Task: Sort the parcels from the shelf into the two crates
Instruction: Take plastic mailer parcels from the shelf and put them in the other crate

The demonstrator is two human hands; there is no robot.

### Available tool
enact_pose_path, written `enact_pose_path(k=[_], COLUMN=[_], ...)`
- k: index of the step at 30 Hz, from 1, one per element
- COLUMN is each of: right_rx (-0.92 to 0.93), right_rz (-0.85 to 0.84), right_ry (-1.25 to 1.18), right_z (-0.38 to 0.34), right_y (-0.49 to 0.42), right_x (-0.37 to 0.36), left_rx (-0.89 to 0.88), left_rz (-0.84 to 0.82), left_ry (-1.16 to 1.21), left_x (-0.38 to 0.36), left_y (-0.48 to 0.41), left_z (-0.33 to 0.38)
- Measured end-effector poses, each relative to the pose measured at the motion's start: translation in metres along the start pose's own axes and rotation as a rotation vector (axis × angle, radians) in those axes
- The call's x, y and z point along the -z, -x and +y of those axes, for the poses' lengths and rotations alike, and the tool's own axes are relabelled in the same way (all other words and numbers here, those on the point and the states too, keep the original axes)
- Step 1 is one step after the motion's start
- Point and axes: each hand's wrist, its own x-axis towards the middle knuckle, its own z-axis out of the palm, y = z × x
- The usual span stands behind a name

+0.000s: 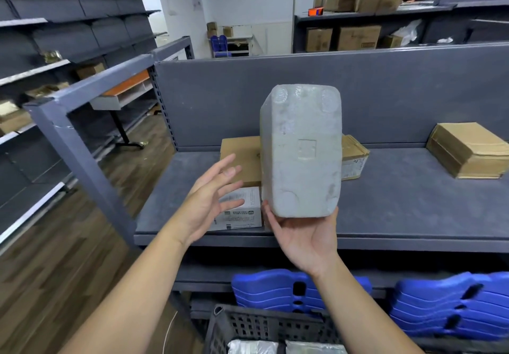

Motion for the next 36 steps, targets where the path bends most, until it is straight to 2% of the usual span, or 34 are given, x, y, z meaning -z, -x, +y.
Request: enact_pose_path(k=[8,13,17,19,21,24,28,30,34,36], right_rx=[-0.014,-0.22,-0.355,-0.348,-0.176,0.242,0.422,0.491,0.798,0.942], right_rz=[0.03,0.014,-0.001,0.011,0.101,0.236,0.056,-0.021,0.152,0.13], right_ry=[0.131,0.173,0.281,0.371,0.457,0.61,0.63,0.799,1.321,1.48], right_z=[-0.009,-0.016,-0.017,-0.02,-0.02,-0.025,-0.041,-0.046,-0.034,-0.025], right_y=[0.004,0.015,0.018,0.015,0.008,0.001,0.011,0.016,0.014,0.014], right_x=[-0.001,0.009,0.019,0.007,-0.005,-0.016,-0.025,-0.025,-0.019,-0.019], left_rx=[-0.035,-0.131,-0.059,-0.029,-0.024,0.006,0.078,0.095,0.1,0.096], left_rz=[-0.054,0.009,-0.157,-0.203,-0.176,-0.081,0.053,0.113,0.245,0.325], left_ry=[-0.007,0.023,0.037,0.099,0.149,0.131,0.053,0.027,-0.036,-0.068], left_x=[-0.008,0.001,-0.002,-0.006,-0.008,-0.013,-0.021,-0.026,-0.034,-0.037], left_y=[0.002,-0.015,-0.026,-0.025,-0.023,-0.016,-0.003,0.001,0.004,0.004], left_z=[0.011,0.032,0.037,0.031,0.026,0.026,0.034,0.039,0.046,0.052])
